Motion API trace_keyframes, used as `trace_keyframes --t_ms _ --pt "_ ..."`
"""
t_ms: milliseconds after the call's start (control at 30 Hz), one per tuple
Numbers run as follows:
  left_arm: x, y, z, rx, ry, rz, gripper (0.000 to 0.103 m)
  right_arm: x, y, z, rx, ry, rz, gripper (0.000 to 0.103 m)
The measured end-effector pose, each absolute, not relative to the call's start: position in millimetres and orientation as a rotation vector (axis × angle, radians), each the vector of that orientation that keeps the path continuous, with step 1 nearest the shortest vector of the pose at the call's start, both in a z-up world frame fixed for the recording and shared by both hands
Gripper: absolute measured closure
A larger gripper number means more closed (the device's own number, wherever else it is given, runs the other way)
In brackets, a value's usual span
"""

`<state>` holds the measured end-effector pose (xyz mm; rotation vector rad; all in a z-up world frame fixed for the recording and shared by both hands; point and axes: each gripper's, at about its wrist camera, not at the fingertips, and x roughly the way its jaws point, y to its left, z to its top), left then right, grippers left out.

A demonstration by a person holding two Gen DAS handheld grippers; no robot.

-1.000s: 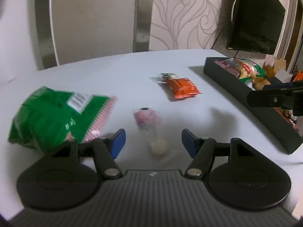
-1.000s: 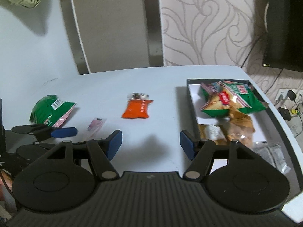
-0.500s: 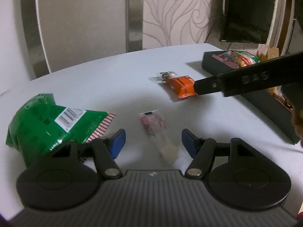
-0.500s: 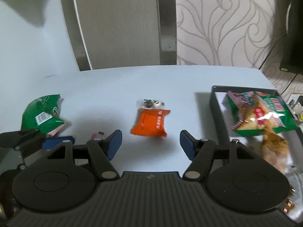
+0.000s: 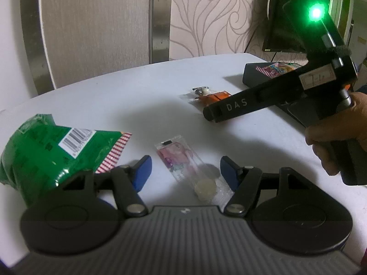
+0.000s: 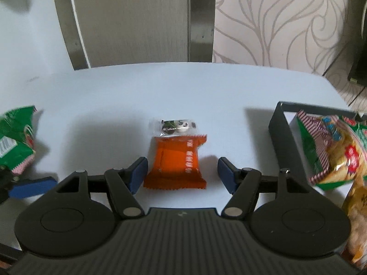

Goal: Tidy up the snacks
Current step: 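Close the right tool on the orange packet, then grasp the clear pink lollipop pack with the left tool while the right tool holds the orange packet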

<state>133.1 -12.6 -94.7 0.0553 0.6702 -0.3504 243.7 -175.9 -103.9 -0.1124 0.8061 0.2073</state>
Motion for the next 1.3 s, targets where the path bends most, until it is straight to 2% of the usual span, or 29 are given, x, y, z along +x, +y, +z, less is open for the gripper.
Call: trace_keyframes --t_ms 67,100,167,367,633,1067,1167,1300 --pt "132.7 -12.6 -95.0 0.052 0.670 -0.349 0.035 243.7 -176.8 -103.2 -0.116 0.802 0.216 0.033" --pt "132.5 -12.8 -95.0 0.053 0.670 -0.349 0.035 243.3 -177.7 -102.5 -0.117 0.801 0.219 0.041" --pt "132.4 -13.7 -94.9 0.054 0.671 -0.347 0.035 243.3 -178.7 -99.7 -0.118 0.798 0.227 0.051" --pt "131.7 -17.5 -95.0 0.079 0.676 -0.343 0.030 227.1 -183.2 -96.1 -0.119 0.800 0.237 0.053" --pt "127.8 -30.8 -97.9 0.118 0.683 -0.311 0.020 163.0 -197.3 -95.9 -0.093 0.795 0.235 0.053" --pt "127.2 -34.8 -99.6 0.080 0.691 -0.166 0.019 120.7 -218.6 -96.4 -0.072 0.786 0.174 0.053" --pt "129.3 -38.4 -100.0 0.085 0.691 -0.138 0.016 115.8 -216.2 -96.7 -0.086 0.786 0.167 0.053" --pt "135.4 -37.6 -101.6 0.068 0.713 -0.088 0.000 111.6 -212.6 -96.8 -0.095 0.786 0.164 0.053"
